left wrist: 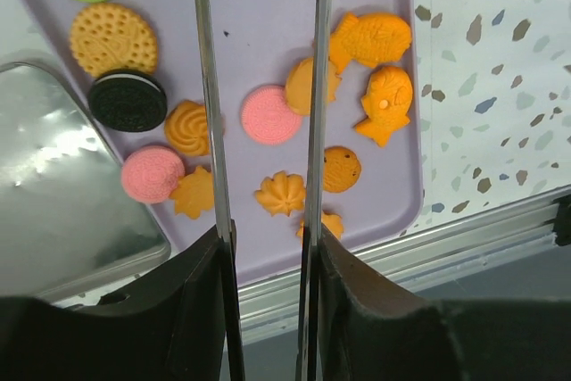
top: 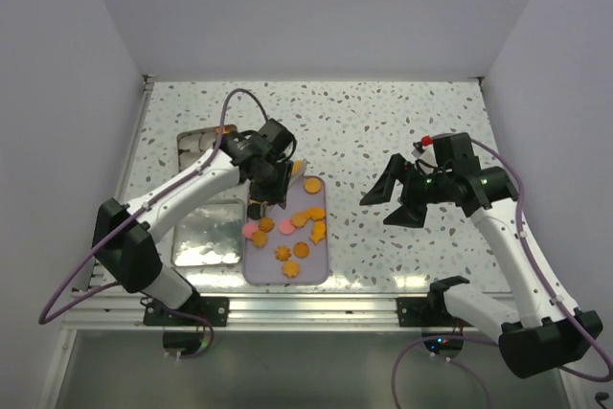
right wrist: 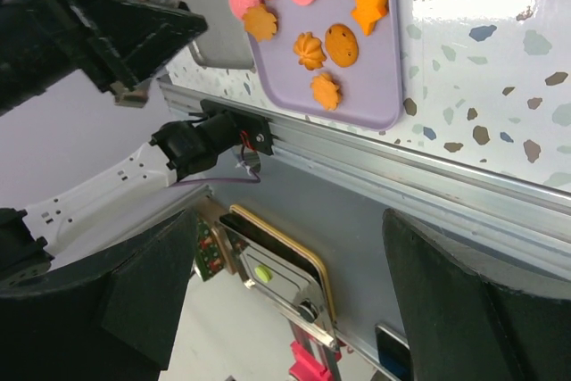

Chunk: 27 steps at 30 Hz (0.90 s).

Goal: Pack the cookies

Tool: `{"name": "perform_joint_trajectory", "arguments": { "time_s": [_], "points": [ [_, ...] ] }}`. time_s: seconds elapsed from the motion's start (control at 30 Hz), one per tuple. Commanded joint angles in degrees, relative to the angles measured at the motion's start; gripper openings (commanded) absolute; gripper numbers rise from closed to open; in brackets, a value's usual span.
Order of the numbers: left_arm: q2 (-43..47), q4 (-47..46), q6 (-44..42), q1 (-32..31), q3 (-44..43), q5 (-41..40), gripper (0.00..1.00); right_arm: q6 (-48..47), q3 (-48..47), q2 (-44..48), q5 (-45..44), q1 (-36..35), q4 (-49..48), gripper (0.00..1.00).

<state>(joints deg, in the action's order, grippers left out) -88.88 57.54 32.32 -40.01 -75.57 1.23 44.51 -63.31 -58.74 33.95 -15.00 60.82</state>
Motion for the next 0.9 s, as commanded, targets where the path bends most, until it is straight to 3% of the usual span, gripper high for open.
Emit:
{"name": "perform_joint_trajectory", "arguments": {
  "time_s": [0.0, 0.2, 0.5, 0.87],
  "points": [
    [4.59, 4.94, -1.2, 2.47, -6.16, -4.4, 0.38, -0.83, -0.5, 0.3, 0.41, 0.06, -0.35, 0.88],
    [8.37, 6.88, -6.9, 18.36, -8.54, -5.53, 0.39, -1.71, -1.37, -0.41, 0.5, 0.06, -0.26, 0.88],
    [6.18, 2.68, -10.86, 30.94, -7.23, -5.98, 0.4, -4.17, -3.14, -2.69, 0.76, 0.06, 1.32, 0.88],
    [0.03, -2.25, -12.1, 34.38, -5.12, -1.77, 0.4, -6.1, -3.31, -4.8, 0.85, 0.06, 2.03, 0.88]
  ]
}}
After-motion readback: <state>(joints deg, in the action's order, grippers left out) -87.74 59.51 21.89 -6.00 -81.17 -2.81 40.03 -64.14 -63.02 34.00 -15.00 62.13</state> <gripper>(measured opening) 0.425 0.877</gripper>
